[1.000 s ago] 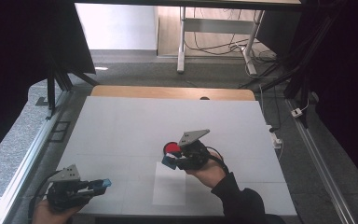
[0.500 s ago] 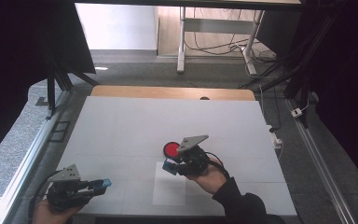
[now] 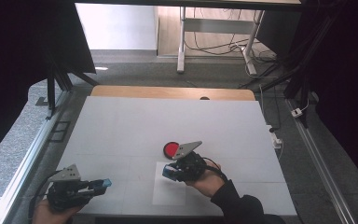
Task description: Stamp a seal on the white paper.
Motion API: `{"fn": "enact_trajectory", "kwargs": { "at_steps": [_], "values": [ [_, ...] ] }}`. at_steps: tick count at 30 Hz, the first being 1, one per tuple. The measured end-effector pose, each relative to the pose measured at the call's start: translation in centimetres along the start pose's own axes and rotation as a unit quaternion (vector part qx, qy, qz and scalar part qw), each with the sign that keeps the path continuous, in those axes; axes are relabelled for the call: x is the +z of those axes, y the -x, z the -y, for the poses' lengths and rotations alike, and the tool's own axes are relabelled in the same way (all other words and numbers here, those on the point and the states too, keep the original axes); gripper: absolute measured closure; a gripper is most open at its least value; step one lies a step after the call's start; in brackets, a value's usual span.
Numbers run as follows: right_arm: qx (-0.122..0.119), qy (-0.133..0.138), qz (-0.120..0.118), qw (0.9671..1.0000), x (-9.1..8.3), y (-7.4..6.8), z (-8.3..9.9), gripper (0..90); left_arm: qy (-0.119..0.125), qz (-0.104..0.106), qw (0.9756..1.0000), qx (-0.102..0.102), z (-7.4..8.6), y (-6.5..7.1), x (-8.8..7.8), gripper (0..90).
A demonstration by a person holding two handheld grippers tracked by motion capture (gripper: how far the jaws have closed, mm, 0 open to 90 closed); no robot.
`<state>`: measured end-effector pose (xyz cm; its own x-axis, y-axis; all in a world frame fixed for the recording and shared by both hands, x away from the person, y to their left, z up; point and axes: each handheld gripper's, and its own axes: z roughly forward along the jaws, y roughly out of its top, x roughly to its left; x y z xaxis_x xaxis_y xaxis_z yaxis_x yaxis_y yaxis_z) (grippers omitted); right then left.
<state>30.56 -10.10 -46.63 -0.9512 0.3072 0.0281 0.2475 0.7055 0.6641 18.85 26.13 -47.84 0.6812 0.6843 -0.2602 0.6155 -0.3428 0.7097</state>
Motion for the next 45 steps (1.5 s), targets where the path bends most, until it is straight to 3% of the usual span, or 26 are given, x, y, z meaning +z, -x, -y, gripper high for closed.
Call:
{"fn": "enact_trajectory", "kwargs": {
  "at_steps": [23, 31, 39, 45],
  "values": [
    [-0.026, -0.042, 0.01, 0.9987, 2.5, -0.4, 1.1, 71.0, 0.0, 0.001, 1.0, 0.001, 0.0, 0.0, 0.0, 68.2],
    [0.001, -0.034, 0.002, 0.9994, 2.5, 0.1, 1.5, 71.2, -0.002, 0.0, 1.0, 0.001, 0.0, 0.0, 0.0, 68.2],
    [-0.057, -0.042, 0.042, 0.9966, 2.6, -1.6, 1.3, 71.4, -0.002, 0.0, 1.0, 0.001, 0.0, 0.0, 0.0, 68.2],
    [-0.038, -0.035, 0.028, 0.9983, 2.5, -1.0, 1.6, 71.4, -0.002, 0.0, 1.0, 0.0, 0.0, 0.0, 0.0, 68.2]
  ]
}}
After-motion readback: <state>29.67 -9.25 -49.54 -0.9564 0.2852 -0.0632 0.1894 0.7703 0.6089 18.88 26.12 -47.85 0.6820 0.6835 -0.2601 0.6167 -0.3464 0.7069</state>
